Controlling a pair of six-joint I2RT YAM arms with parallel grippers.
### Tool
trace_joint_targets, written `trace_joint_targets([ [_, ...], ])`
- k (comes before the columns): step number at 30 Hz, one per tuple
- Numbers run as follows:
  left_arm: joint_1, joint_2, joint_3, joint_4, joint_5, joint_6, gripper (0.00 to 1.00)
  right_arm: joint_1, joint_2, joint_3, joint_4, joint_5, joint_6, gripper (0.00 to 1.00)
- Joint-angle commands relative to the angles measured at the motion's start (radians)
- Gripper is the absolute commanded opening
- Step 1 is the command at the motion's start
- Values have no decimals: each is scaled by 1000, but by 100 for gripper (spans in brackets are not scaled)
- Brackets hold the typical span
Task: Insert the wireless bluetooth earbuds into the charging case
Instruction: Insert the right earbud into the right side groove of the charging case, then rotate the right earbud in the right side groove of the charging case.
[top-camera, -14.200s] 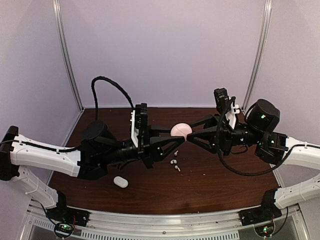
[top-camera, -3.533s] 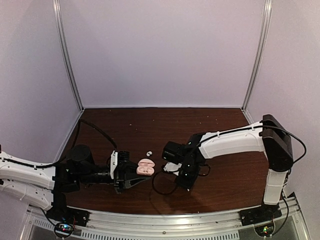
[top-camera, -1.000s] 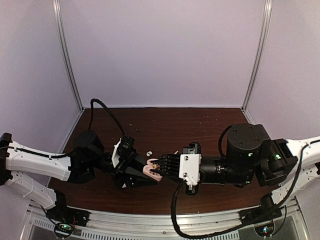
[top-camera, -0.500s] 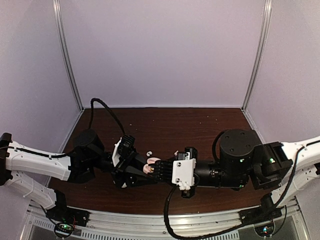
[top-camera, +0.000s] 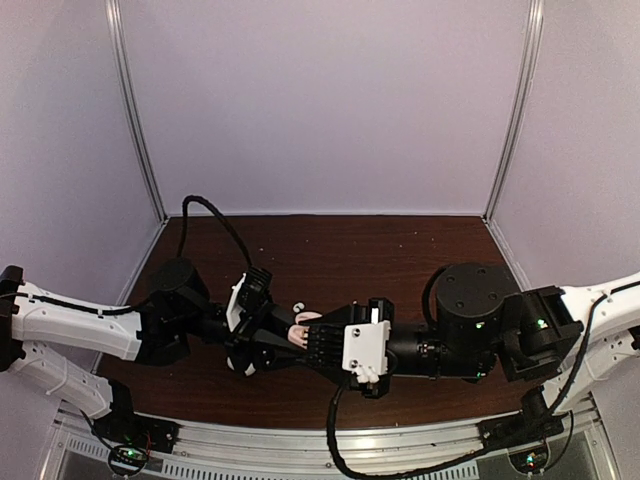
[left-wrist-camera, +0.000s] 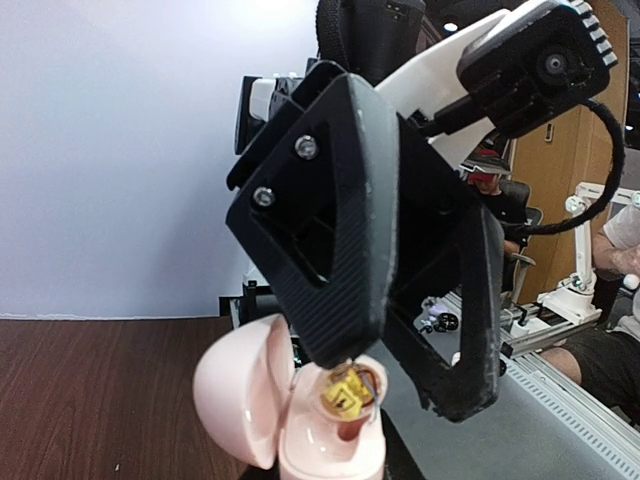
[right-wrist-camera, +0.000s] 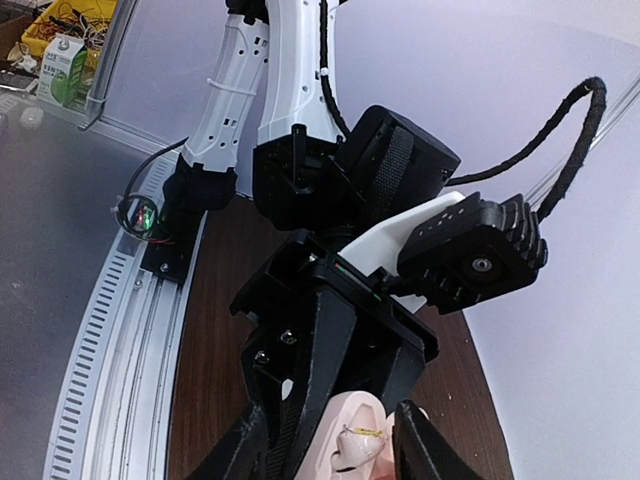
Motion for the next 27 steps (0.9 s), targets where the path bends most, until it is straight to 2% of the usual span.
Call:
trace_joint_targets([
  [1, 11, -20, 20, -15, -69, 47, 0, 5, -31, 12, -10, 4, 21, 47],
  [6, 12, -39, 12, -62, -159, 106, 0, 5, -52, 25, 10, 7, 52, 59],
  [10, 14, -64, -10, -60, -230, 126, 0, 2, -92, 8, 70, 77, 113, 76],
  [13, 21, -72, -17, -60, -255, 132, 0, -27, -117, -9, 95, 122, 193, 84],
  [18, 24, -76, -18, -75, -281, 153, 0, -124, -149, -33, 98, 88, 376, 99],
  [22, 23, -81, -16, -88, -322, 172, 0, -209, -134, -27, 79, 31, 500, 100],
  [27, 23, -79, -18, -98, -351, 192, 0, -225, -87, -5, 55, 2, 557, 100],
])
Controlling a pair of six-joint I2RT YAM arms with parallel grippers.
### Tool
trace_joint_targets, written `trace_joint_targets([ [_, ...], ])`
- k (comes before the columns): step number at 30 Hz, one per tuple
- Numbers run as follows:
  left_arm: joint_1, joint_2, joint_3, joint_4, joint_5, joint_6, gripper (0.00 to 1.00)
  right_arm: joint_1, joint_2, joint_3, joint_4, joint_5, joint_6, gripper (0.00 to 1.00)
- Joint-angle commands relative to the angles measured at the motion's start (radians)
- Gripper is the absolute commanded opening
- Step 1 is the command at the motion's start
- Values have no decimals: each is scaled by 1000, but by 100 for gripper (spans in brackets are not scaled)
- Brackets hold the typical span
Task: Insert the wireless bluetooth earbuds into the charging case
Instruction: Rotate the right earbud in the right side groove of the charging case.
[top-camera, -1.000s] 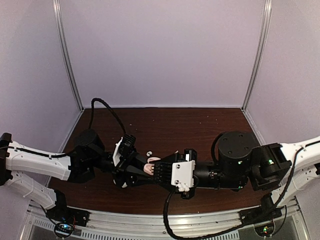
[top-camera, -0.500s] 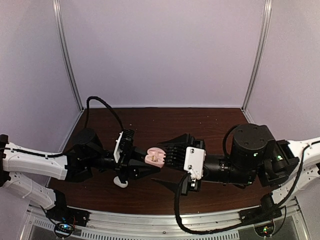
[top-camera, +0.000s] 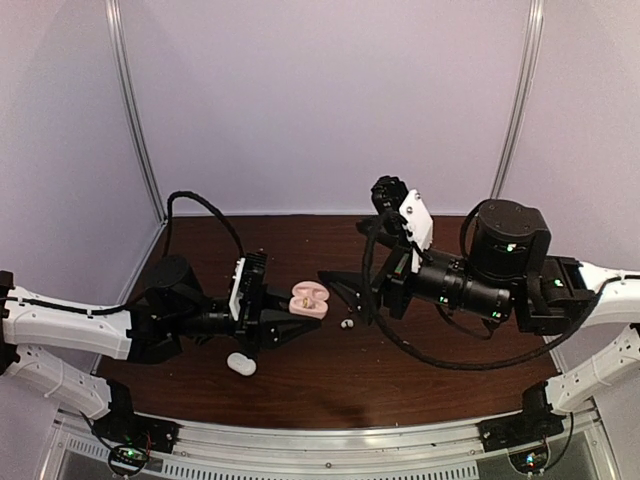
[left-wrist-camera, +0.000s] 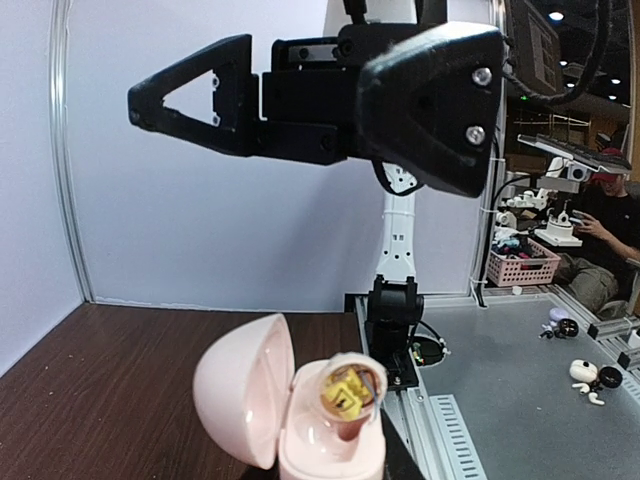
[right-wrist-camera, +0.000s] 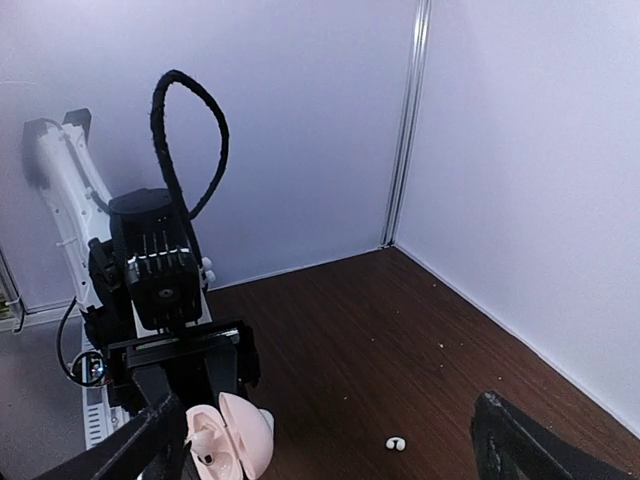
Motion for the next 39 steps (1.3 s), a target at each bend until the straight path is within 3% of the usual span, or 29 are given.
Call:
trace_joint_targets([
  [1, 5, -17, -11, 14, -47, 36, 0, -3, 46, 17, -25, -47, 111, 100],
  [12, 5, -21, -14, 0, -68, 59, 0, -4, 120, 53, -62, -56, 114, 100],
  [39, 6, -46, -22, -9, -75, 60, 0, -49, 134, 48, -142, -120, 122, 100],
])
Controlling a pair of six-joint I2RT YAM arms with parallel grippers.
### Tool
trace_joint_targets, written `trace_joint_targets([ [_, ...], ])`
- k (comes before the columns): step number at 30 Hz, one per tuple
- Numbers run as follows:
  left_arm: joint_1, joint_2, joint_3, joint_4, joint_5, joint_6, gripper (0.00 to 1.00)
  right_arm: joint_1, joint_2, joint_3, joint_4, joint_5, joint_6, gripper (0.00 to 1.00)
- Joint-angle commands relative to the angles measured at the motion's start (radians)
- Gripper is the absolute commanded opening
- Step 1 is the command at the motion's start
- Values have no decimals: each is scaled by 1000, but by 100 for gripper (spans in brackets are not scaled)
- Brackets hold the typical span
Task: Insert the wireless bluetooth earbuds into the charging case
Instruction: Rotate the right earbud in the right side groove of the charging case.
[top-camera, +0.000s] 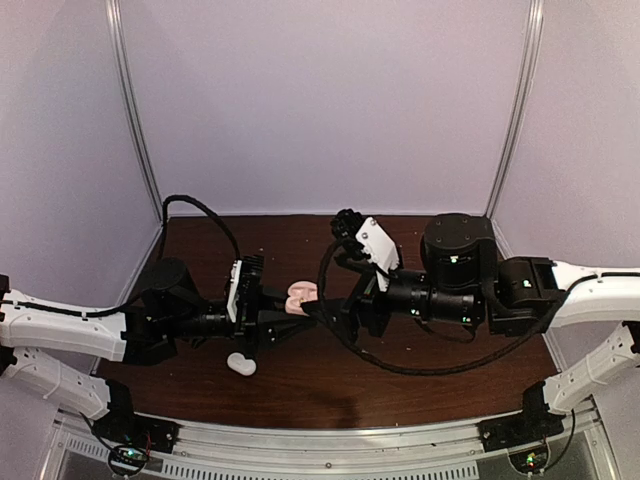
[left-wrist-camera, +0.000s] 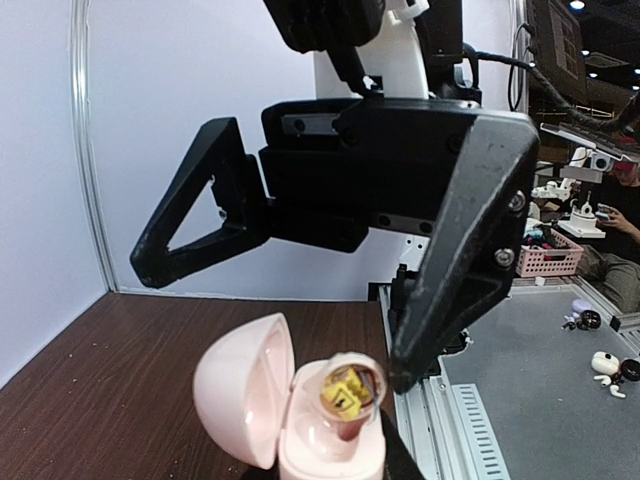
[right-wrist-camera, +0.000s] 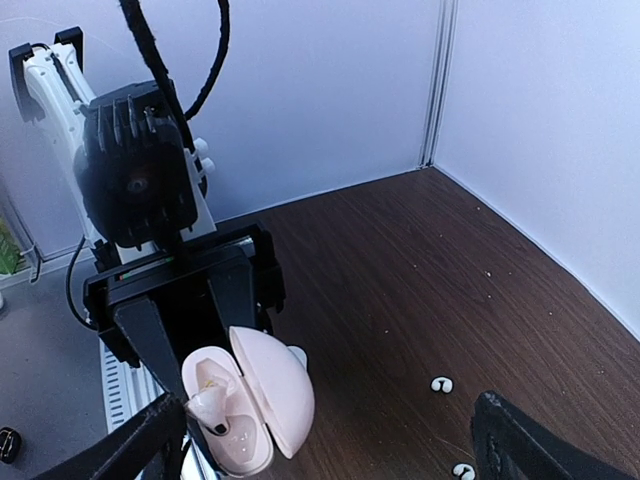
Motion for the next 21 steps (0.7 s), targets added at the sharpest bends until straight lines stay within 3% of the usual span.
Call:
trace_joint_targets([
  [1, 5, -9, 1, 34, -7, 19, 0, -5, 16, 29, -30, -21, 0, 100],
  [21, 6, -16, 7, 0, -34, 36, 0, -7, 52, 65, -23, 12, 23, 100],
])
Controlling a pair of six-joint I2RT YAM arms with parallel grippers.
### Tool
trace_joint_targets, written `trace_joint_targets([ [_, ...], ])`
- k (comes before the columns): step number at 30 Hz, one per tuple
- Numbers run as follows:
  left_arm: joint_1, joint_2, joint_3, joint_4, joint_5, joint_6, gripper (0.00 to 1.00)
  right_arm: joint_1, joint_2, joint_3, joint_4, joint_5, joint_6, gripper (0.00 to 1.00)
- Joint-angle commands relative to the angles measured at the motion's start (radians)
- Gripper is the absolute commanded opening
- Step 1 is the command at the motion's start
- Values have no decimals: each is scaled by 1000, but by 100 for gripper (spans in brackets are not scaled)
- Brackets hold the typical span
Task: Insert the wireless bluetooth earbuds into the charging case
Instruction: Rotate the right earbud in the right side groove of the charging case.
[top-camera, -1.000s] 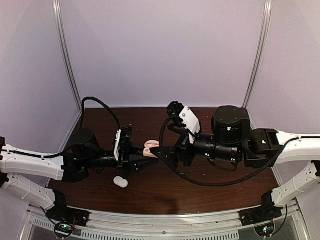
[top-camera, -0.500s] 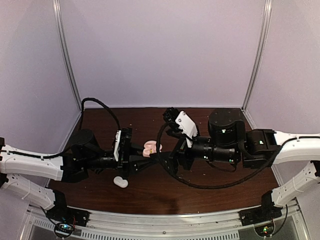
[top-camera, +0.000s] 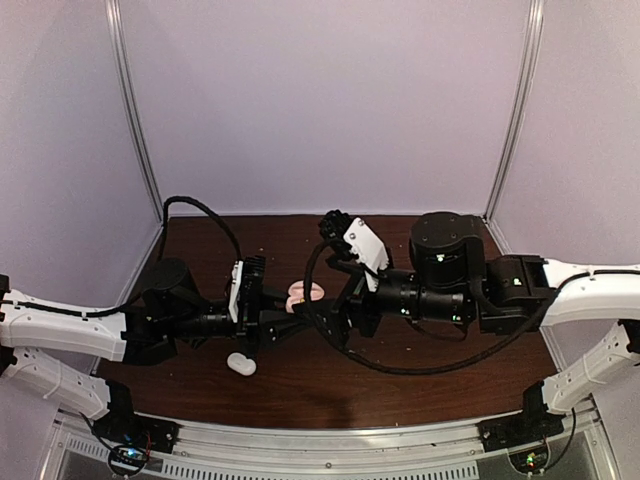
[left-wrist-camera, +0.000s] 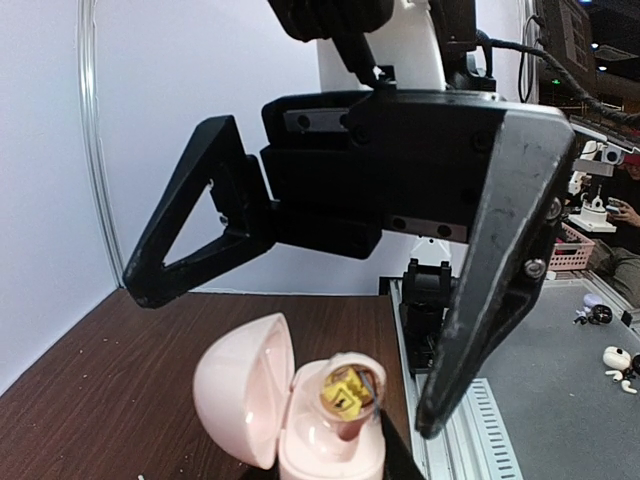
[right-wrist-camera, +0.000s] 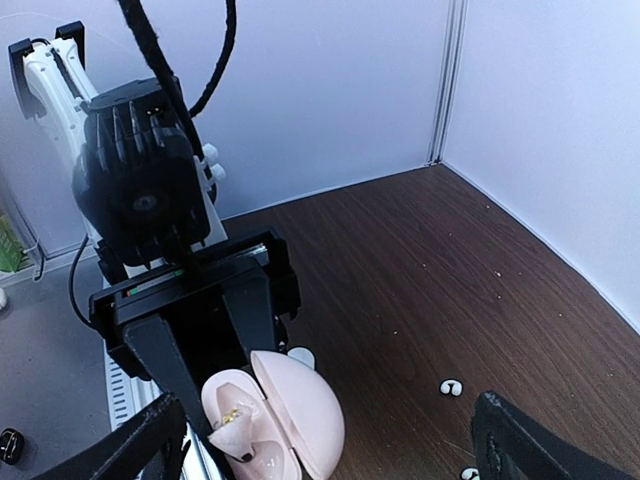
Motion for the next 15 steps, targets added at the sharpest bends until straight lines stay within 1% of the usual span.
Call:
trace_joint_targets([
  [1, 5, -18, 6, 14, -7, 13, 0, -9, 9, 29, -23, 41, 19, 100],
  [6, 5, -26, -1, 18, -10, 13, 0, -23, -12, 14, -30, 47, 40, 100],
  [15, 5, -30, -3, 23, -15, 13, 0, -41, -42, -21, -41, 6, 55, 100],
])
